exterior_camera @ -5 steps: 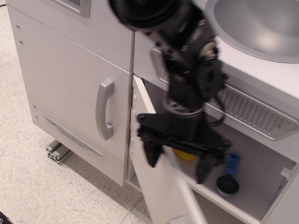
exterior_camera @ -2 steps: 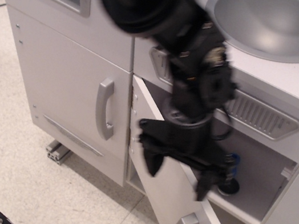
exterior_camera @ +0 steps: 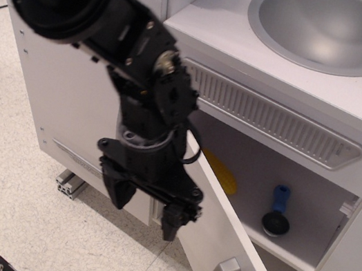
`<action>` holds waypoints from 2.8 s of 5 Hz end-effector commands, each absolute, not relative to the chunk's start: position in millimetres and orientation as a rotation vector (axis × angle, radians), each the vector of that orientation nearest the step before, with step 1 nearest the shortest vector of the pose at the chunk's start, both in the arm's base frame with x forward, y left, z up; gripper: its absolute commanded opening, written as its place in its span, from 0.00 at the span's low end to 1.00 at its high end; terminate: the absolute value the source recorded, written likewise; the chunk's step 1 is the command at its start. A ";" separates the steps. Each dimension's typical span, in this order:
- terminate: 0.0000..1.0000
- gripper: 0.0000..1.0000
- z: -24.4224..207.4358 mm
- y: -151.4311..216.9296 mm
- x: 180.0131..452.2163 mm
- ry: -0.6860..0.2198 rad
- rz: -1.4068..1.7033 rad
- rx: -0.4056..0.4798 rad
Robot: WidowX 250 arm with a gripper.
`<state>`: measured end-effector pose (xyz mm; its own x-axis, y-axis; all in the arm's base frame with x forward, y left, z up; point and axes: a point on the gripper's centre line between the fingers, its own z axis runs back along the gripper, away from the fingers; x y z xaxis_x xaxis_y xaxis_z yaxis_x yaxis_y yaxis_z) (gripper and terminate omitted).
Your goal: Close cabinet
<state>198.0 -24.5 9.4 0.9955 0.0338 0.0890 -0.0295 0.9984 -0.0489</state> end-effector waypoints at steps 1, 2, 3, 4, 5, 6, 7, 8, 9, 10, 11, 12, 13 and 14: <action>0.00 1.00 -31.8 -21.3 214.8 -0.061 0.019 -0.040; 0.00 1.00 -41.9 -26.5 221.1 -0.077 0.048 -0.034; 0.00 1.00 -45.5 -38.4 235.1 -0.095 0.102 -0.048; 0.00 1.00 -46.9 -48.8 251.4 -0.108 0.140 -0.065; 0.00 1.00 -52.1 -60.0 271.1 -0.137 0.206 -0.064; 0.00 1.00 -53.2 -70.9 289.3 -0.170 0.261 -0.067; 0.00 1.00 -53.1 -77.7 309.7 -0.218 0.322 -0.077; 0.00 1.00 -51.6 -78.4 322.2 -0.252 0.358 -0.074; 0.00 1.00 -53.8 -76.1 332.9 -0.273 0.389 -0.061; 0.00 1.00 -53.0 -73.9 331.5 -0.280 0.379 -0.049; 0.00 1.00 -47.0 -67.8 295.7 -0.220 0.300 -0.077; 0.00 1.00 -47.0 -67.8 295.7 -0.220 0.300 -0.077; 0.00 1.00 -47.0 -67.8 295.7 -0.220 0.300 -0.077; 1.00 1.00 -47.0 -67.8 295.7 -0.220 0.300 -0.077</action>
